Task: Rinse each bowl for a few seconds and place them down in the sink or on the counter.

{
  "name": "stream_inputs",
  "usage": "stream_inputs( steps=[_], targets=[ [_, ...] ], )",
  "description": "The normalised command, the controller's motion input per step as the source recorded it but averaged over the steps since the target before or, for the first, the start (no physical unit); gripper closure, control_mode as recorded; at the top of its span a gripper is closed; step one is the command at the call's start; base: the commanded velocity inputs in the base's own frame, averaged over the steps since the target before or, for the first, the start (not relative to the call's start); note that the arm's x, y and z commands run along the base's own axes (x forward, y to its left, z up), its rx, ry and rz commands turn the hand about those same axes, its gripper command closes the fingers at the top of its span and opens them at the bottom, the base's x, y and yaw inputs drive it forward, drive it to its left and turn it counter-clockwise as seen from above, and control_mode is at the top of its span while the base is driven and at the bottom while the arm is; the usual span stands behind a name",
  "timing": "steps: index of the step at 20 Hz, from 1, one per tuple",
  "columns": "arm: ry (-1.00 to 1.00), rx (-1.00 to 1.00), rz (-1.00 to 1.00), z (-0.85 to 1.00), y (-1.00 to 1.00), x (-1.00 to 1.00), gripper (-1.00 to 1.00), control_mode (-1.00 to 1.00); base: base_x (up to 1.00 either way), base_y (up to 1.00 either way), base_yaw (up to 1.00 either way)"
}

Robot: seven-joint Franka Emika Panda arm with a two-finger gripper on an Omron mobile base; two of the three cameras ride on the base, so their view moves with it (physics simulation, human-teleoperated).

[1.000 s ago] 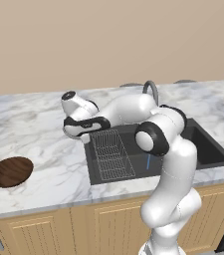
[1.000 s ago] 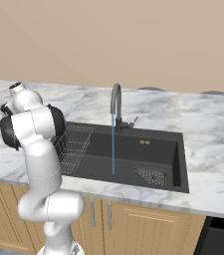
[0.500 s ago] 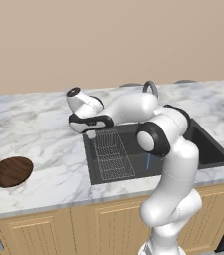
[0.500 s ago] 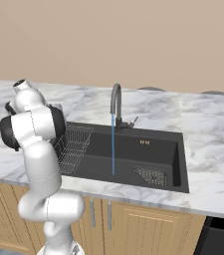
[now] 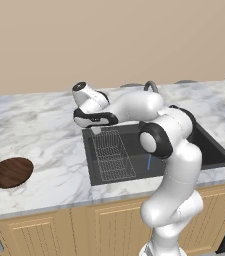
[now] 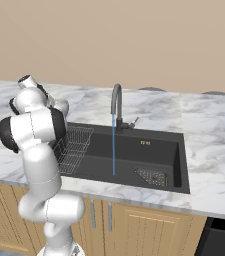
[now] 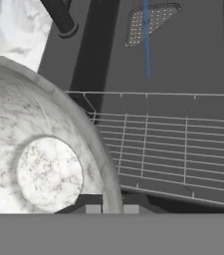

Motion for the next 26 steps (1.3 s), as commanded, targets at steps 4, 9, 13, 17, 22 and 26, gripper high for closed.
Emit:
stream_inputs(
  steps=[4,9,13,17,22,26],
  targets=[
    [-0.06,0.02,-0.11,0.12,-0.16,-0.17,1.00,-1.00,0.00,0.00,0.00],
    [-0.11,0.02,-0.10,-0.07,-0.06,-0.27,1.00,-1.00,0.00,0.00,0.00],
    [-0.19,0.00,-0.08,-0.24,0.00,-0.27,1.00,-1.00,0.00,0.00,0.00],
    [-0.19,0.00,-0.07,-0.18,0.00,-0.29,1.00,-1.00,0.00,0.00,0.00],
    [-0.10,0.04,-0.08,-0.04,-0.14,-0.23,1.00,-1.00,0.00,0.00,0.00],
    [-0.03,0.09,-0.07,-0.03,-0.30,-0.07,1.00,-1.00,0.00,0.00,0.00]
  ],
)
